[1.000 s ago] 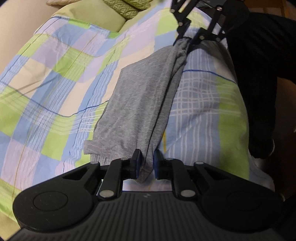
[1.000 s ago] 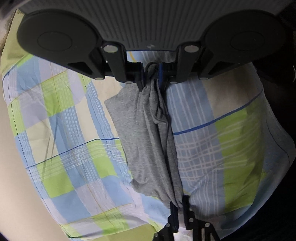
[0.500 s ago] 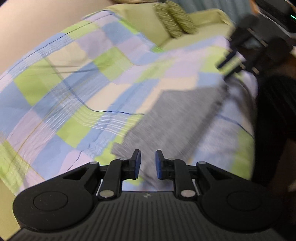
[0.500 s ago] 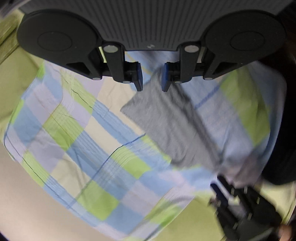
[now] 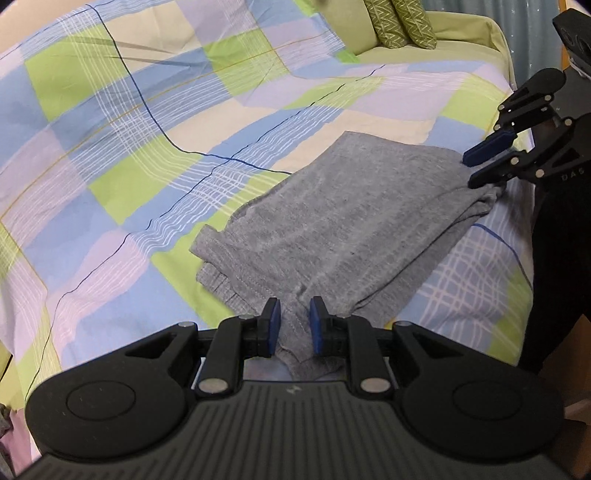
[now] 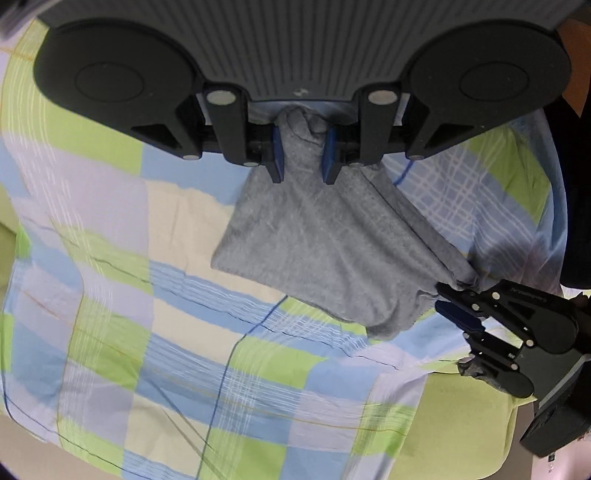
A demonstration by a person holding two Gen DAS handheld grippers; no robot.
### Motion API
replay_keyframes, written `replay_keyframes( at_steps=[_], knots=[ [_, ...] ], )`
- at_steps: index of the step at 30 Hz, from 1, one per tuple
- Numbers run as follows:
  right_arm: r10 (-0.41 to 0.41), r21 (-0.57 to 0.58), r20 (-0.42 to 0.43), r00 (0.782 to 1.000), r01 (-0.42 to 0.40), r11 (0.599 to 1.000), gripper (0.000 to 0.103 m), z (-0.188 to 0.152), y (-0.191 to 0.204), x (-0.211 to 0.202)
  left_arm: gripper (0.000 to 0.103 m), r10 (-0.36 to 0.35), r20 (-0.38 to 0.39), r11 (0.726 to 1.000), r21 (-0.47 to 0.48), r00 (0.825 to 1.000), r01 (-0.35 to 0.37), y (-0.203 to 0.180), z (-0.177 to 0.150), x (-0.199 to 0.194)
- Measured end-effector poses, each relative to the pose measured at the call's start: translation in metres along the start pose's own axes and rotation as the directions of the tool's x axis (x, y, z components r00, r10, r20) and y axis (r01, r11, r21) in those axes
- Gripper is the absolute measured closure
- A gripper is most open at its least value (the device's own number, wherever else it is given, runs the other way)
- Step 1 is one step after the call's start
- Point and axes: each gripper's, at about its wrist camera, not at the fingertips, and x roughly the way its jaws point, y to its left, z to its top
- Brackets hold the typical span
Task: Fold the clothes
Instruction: 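Grasp the folded t-shirt end with the left gripper while the right gripper grasps the other end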
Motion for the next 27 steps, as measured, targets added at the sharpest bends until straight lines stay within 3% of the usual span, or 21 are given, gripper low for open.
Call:
replay_keyframes(
  at_steps=[10,11,13,17,21,24,27],
  knots=[
    [-0.058,-0.026,0.001,0.998,0.058,0.998,0.078,0.009,0.004,-0.021,0.080,0.035,0.005,0.999,0.022,0.999,-0.035,-0.005,0.003,-0.011],
    [-0.059,-0.026,0.001,0.998,0.059,0.998,0.078,0.009,0.004,-0.022,0.079,0.039,0.010,0.999,0.020,0.999,-0.039,-0.005,0.003,-0.014],
    [-0.070,-0.031,0.006,0.998,0.070,0.997,0.077,0.009,0.005,-0.028,0.066,0.046,0.022,0.999,0.023,0.999,-0.047,-0.005,0.002,-0.020],
    [-0.087,-0.047,0.007,0.996,0.087,0.995,0.071,0.008,0.009,-0.037,0.060,0.061,0.075,0.989,0.128,0.995,-0.071,-0.012,-0.005,-0.042],
    [-0.105,-0.170,0.012,0.994,0.106,0.980,0.064,0.007,0.025,-0.046,0.051,0.040,0.137,0.926,0.368,0.990,-0.088,-0.035,-0.019,-0.059],
    [-0.109,-0.261,0.007,0.994,0.107,0.959,0.063,0.008,0.037,-0.045,0.051,0.058,0.123,0.866,0.488,0.991,-0.111,-0.052,-0.025,-0.052],
    [-0.133,-0.372,-0.003,0.991,0.122,0.920,0.063,0.008,0.052,-0.035,0.051,0.089,0.097,0.826,0.549,0.991,-0.128,-0.062,-0.028,-0.035]
  ],
)
